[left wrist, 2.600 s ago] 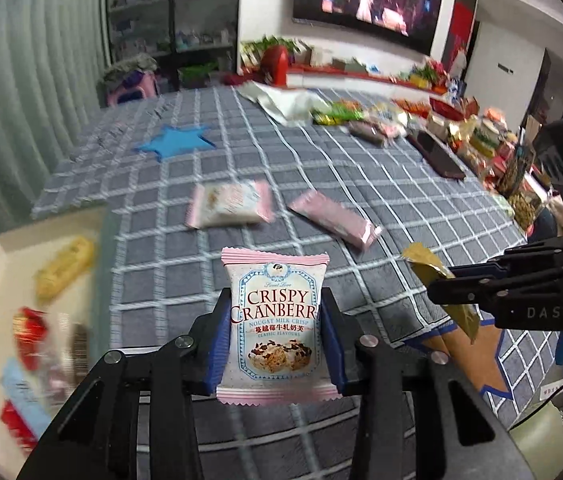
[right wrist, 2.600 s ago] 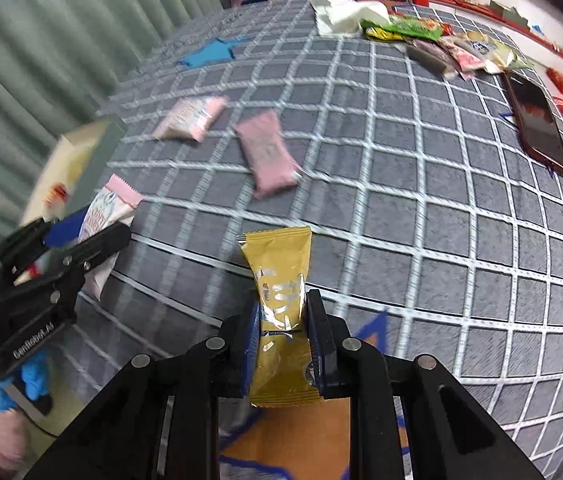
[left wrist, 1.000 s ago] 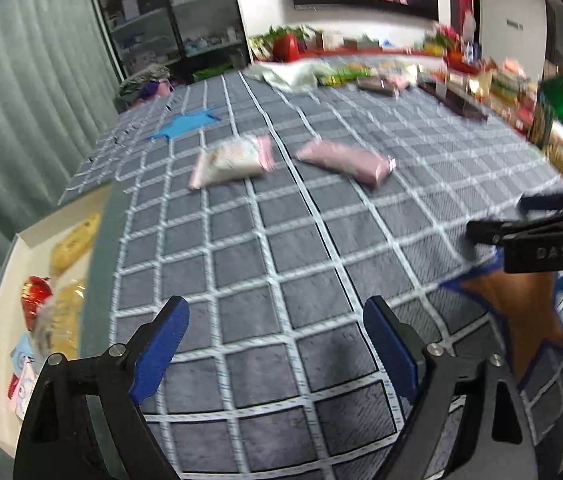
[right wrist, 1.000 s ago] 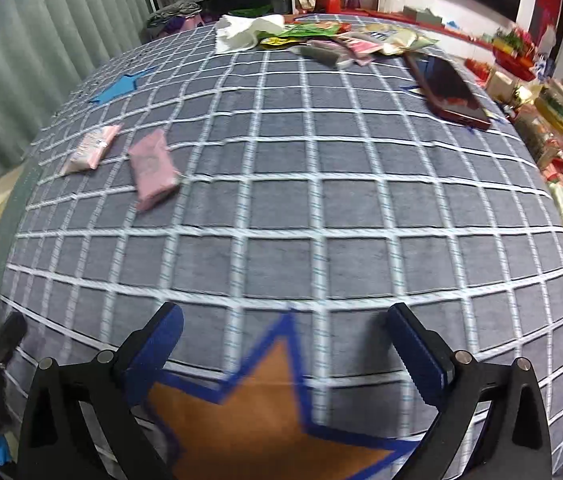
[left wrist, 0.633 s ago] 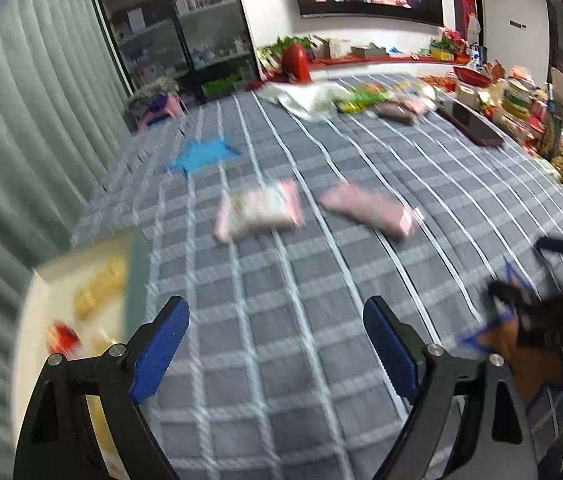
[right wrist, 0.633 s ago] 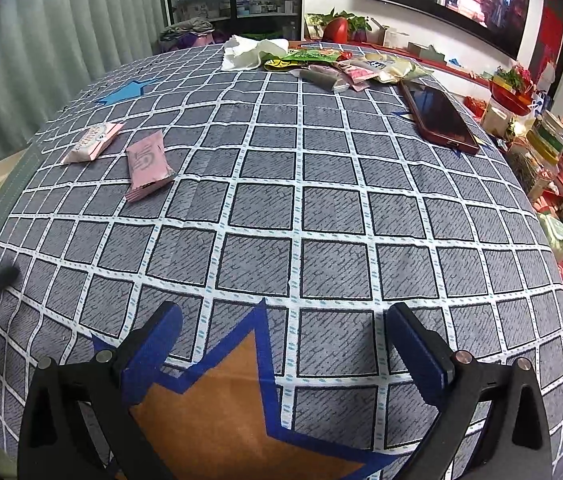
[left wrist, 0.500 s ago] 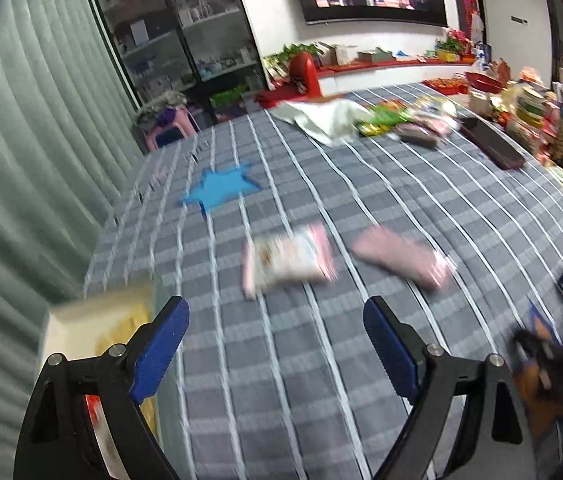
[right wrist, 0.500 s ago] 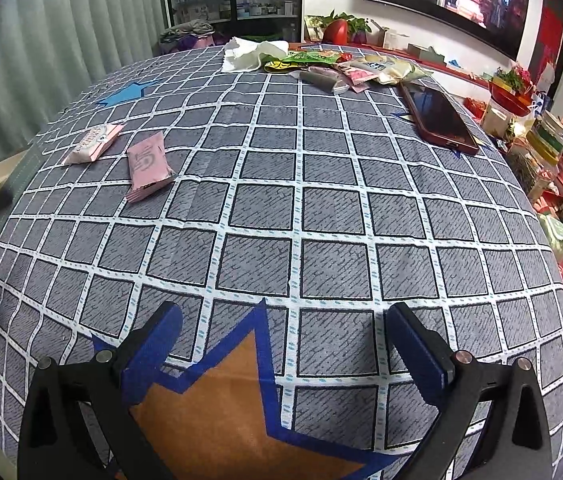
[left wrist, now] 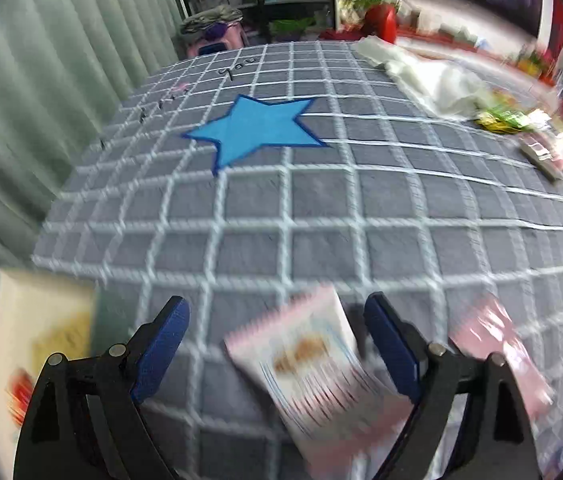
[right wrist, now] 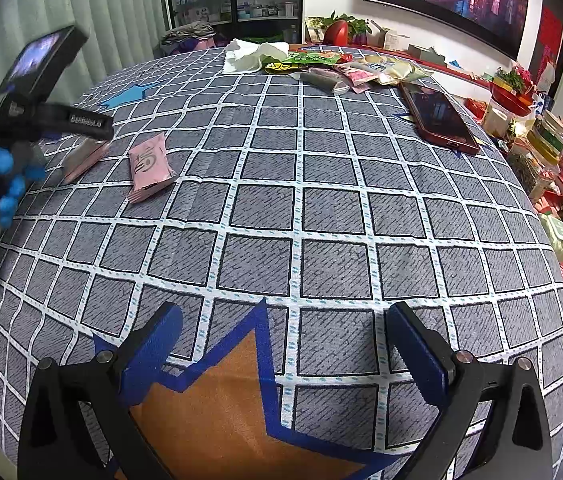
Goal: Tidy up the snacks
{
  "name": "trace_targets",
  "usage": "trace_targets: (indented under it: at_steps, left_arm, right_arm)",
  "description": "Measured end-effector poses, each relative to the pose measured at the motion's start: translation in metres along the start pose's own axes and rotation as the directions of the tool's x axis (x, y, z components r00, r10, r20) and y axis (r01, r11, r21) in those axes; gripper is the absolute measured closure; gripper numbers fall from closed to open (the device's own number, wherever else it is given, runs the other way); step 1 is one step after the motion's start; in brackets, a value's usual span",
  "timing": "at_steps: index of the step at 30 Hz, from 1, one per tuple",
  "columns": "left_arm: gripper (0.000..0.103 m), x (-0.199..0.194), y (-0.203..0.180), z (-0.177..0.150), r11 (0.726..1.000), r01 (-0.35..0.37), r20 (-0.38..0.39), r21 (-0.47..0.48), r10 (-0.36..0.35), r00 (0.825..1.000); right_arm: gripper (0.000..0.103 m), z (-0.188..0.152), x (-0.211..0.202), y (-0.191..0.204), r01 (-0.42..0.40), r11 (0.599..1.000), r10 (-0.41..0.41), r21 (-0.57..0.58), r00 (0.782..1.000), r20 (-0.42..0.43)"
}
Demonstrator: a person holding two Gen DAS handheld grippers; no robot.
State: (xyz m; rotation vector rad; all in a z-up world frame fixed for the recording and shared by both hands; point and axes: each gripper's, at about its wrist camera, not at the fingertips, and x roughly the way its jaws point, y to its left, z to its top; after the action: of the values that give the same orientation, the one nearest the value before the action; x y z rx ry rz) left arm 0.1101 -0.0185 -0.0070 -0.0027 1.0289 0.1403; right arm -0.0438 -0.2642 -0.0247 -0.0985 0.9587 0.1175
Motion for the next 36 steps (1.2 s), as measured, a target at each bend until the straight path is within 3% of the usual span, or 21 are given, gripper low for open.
trace_targets:
  at_steps: [2, 5, 8, 10, 12, 15, 18, 20, 22, 23, 25, 29, 33, 35, 36]
  left_arm:
    - [0.011, -0.01, -0.004, -0.026, 0.996, 0.09, 0.0, 0.017, -0.09, 0.996]
    - [0.011, -0.032, -0.021, -0.064, 0.977, 0.171, -0.012, 0.125, -0.171, 0.985]
    - [0.01, -0.049, -0.027, -0.071, 0.976, 0.159, 0.026, 0.147, -0.165, 0.986]
    - [0.009, -0.058, -0.023, -0.06, 0.986, 0.118, 0.086, 0.117, -0.129, 0.988]
    - [0.008, -0.053, -0.016, -0.043, 0.995, 0.087, 0.087, 0.053, -0.092, 0.992]
    - [0.008, -0.028, -0.003, -0.028, 0.995, 0.079, -0.007, -0.066, -0.079, 0.997]
    - [0.008, 0.004, 0.006, -0.026, 0.986, 0.057, -0.128, -0.156, -0.077, 0.989]
    - [0.01, 0.006, 0.002, -0.025, 0.99, 0.008, -0.109, -0.14, -0.023, 0.994]
    - [0.017, 0.004, -0.003, -0.029, 0.992, 0.022, -0.09, -0.125, -0.033, 0.995]
    - [0.023, 0.001, -0.008, -0.033, 0.995, 0.037, -0.073, -0.094, -0.044, 0.996]
    - [0.046, -0.008, -0.021, -0.037, 0.997, 0.079, -0.046, -0.003, -0.079, 0.996]
    - [0.047, -0.03, -0.038, -0.074, 0.983, 0.135, -0.011, 0.122, -0.135, 0.991]
    - [0.046, -0.059, -0.032, -0.125, 0.979, 0.143, 0.063, 0.148, -0.154, 0.986]
    - [0.04, -0.07, -0.027, -0.134, 0.981, 0.126, 0.12, 0.147, -0.144, 0.982]
    - [0.032, -0.07, -0.027, -0.137, 0.982, 0.119, 0.129, 0.145, -0.138, 0.982]
  right_arm:
    - [0.0, 0.001, 0.0, 0.0, -0.005, 1.0, 0.005, -0.001, 1.0, -0.001]
    - [0.0, 0.001, 0.0, 0.0, -0.006, 1.0, 0.006, -0.001, 1.0, -0.001]
    - [0.0, 0.001, 0.0, 0.0, -0.004, 1.0, 0.004, -0.001, 1.0, 0.0]
    - [0.0, 0.0, 0.0, 0.0, -0.005, 1.0, 0.005, -0.001, 1.0, 0.0]
    - [0.0, 0.001, 0.0, 0.0, -0.005, 1.0, 0.005, -0.001, 1.0, 0.0]
    - [0.0, 0.001, 0.0, 0.0, -0.006, 1.0, 0.006, -0.001, 1.0, 0.0]
    - [0.0, 0.0, 0.0, 0.0, -0.005, 1.0, 0.005, -0.001, 1.0, 0.0]
    - [0.0, 0.001, 0.0, 0.0, -0.005, 1.0, 0.005, 0.0, 1.0, 0.001]
    - [0.0, 0.0, 0.0, 0.0, -0.005, 1.0, 0.005, 0.0, 1.0, 0.0]
    - [0.0, 0.001, 0.0, 0.0, -0.006, 1.0, 0.006, 0.0, 1.0, 0.001]
    - [0.0, 0.0, 0.0, 0.0, -0.005, 1.0, 0.005, 0.0, 1.0, 0.001]
    - [0.0, 0.001, -0.001, 0.0, -0.005, 1.0, 0.005, 0.001, 1.0, 0.001]
    - [0.0, 0.001, -0.001, 0.0, -0.005, 1.0, 0.005, 0.0, 1.0, 0.001]
    - [0.0, 0.001, -0.001, 0.0, -0.005, 1.0, 0.005, 0.0, 1.0, 0.001]
    - [0.0, 0.0, 0.0, 0.0, -0.005, 1.0, 0.005, 0.001, 1.0, 0.001]
